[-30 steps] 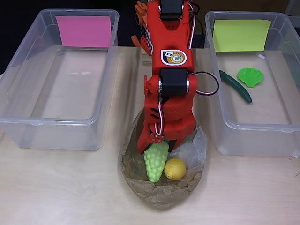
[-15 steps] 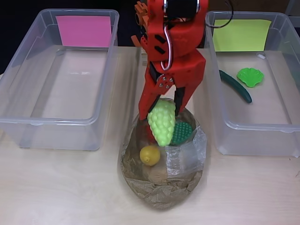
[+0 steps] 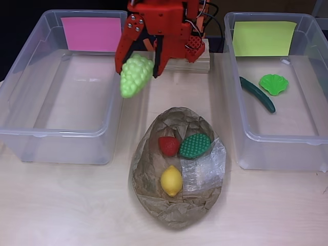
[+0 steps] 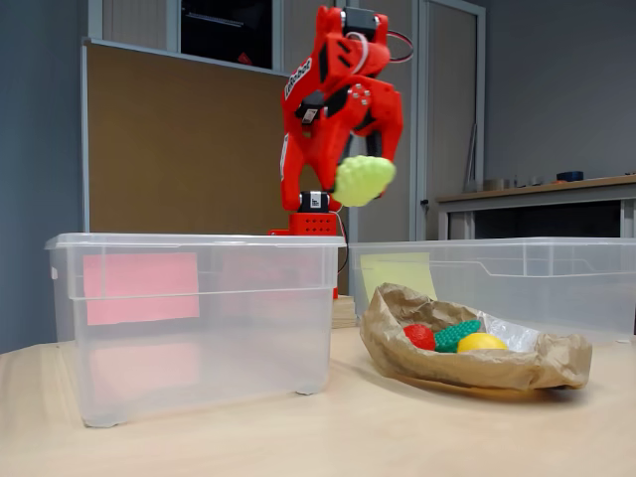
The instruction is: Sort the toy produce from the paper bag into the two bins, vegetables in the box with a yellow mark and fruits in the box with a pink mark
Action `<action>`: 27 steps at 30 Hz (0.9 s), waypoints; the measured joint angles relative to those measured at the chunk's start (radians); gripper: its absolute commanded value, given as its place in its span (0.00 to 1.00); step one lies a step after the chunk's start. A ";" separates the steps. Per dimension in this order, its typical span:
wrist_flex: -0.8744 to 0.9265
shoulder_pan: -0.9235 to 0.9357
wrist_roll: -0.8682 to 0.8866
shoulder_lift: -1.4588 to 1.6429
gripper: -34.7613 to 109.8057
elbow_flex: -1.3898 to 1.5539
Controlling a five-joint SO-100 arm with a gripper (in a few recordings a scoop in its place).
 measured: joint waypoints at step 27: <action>-0.216 0.819 -0.153 -0.218 0.51 0.229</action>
